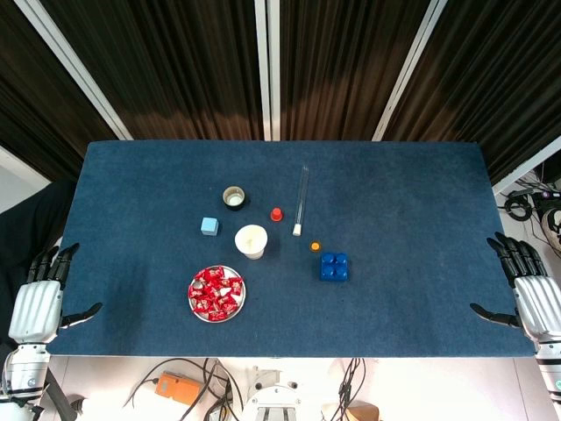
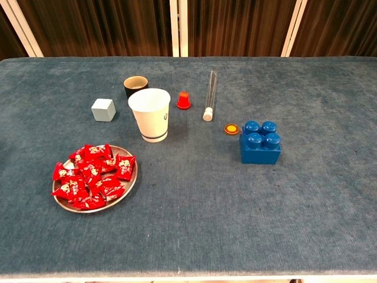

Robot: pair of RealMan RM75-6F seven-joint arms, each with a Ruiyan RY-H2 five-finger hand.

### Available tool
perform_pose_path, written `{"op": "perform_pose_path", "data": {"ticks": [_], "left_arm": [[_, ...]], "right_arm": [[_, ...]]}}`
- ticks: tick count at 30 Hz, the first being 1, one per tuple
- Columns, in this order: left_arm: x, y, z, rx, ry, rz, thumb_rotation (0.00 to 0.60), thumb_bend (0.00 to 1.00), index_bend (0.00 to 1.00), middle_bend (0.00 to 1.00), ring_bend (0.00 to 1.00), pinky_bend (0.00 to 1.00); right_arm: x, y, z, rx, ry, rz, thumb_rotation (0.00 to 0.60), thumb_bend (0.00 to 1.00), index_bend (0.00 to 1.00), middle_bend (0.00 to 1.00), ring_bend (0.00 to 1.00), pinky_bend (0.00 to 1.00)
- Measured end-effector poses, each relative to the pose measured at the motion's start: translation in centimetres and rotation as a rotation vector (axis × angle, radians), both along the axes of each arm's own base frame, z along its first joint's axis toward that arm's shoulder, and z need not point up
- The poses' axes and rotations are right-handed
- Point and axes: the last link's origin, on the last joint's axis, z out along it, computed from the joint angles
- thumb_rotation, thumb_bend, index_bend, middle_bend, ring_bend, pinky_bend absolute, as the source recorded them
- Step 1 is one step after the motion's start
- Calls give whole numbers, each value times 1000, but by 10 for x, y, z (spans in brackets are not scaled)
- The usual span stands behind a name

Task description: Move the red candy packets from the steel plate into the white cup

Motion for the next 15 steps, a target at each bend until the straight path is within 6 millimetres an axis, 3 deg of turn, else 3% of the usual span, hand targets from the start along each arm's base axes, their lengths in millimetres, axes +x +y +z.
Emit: {"op": "perform_pose_path", "data": {"ticks": [4,7,10,15], "left_arm": [[11,10,-1,-7,-7,-58,600,13,179,247,159,49],[27,20,-7,-36,2,-124,600,32,263,351,283,272],[45,30,-17,-79,13,-186,600,55,329,523,482,529],[74,44,-47,-206,20,-278,600,94,377,681,643,712]], "right_arm": [[3,-2,3,-13,15,10,600,160,0,58,0,74],[6,-3,8,-29,22,17,600,160,0,58,0,74],[7,-4,13,-43,26,15,600,160,0,58,0,77],[5,-6,16,-46,34,-1,600,160,0,59,0,80]]}}
